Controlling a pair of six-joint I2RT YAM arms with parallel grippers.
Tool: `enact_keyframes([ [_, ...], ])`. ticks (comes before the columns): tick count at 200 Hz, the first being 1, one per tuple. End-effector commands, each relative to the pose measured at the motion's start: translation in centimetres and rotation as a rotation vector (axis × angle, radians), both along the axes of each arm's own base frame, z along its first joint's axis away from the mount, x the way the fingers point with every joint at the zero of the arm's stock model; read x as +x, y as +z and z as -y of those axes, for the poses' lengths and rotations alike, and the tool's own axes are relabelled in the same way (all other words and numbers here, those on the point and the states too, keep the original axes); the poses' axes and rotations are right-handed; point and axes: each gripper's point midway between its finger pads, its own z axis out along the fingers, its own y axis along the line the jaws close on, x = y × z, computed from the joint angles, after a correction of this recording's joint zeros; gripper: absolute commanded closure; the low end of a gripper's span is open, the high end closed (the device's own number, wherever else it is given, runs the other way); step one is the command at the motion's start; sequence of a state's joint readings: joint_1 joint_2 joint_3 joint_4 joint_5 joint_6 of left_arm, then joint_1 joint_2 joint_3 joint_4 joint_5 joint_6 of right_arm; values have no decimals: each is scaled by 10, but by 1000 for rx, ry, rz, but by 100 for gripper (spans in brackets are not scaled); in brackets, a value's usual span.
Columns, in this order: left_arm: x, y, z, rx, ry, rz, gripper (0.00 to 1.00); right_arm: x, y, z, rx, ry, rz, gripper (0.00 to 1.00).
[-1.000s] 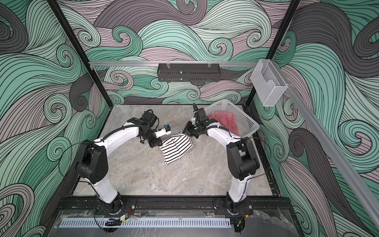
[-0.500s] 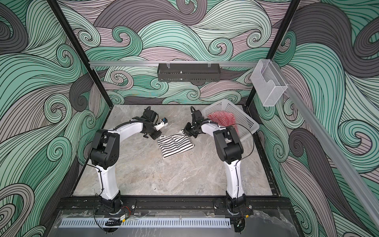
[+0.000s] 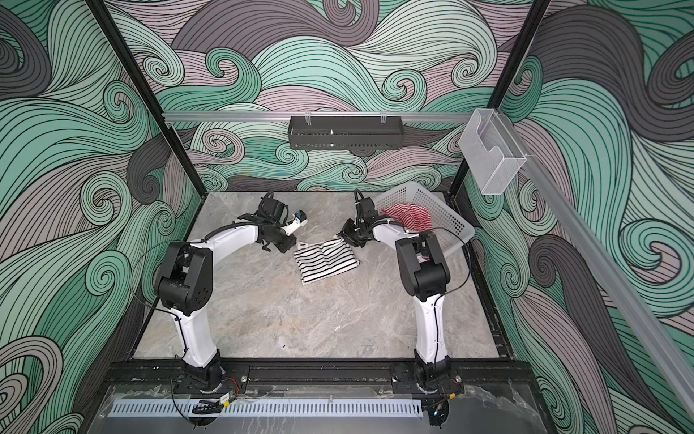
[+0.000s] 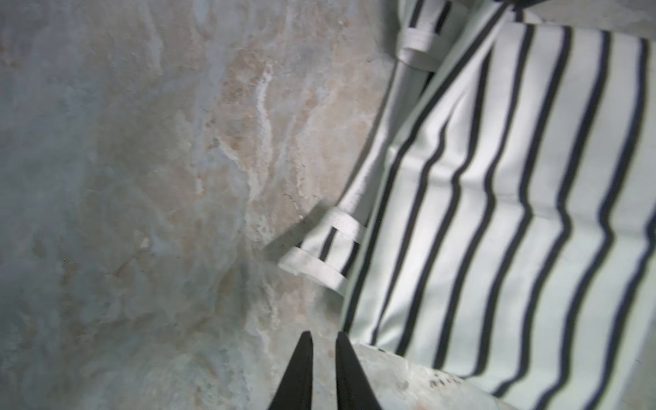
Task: Fold and stack tank tops
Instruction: Smooth out the tank top at the center of the table.
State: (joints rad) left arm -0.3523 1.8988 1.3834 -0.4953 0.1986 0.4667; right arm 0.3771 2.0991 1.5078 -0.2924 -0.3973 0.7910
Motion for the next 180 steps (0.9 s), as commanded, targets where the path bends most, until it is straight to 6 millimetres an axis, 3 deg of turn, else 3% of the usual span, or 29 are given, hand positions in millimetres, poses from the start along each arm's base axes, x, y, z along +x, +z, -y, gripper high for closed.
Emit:
enact_keyframes([
  [1,-21,10,21,-29,-85,-17,82,-9,29,-18,-42,69,69,65],
  [15,-27,-2,25,-9,-98,-50,82,-10,25,-25,-51,81,68,70],
  [42,-28,-18,33,21,-98,-104,82,-9,2,-29,-53,86,15,93],
  [55,-24,-28,34,54,-93,-108,82,-6,-8,-27,-69,81,-13,100],
  [155,22,-64,7,344,52,-51,82,26,-63,30,-131,-32,-124,100],
  [180,32,-65,-6,433,87,-19,82,26,-54,32,-113,-13,-103,98],
])
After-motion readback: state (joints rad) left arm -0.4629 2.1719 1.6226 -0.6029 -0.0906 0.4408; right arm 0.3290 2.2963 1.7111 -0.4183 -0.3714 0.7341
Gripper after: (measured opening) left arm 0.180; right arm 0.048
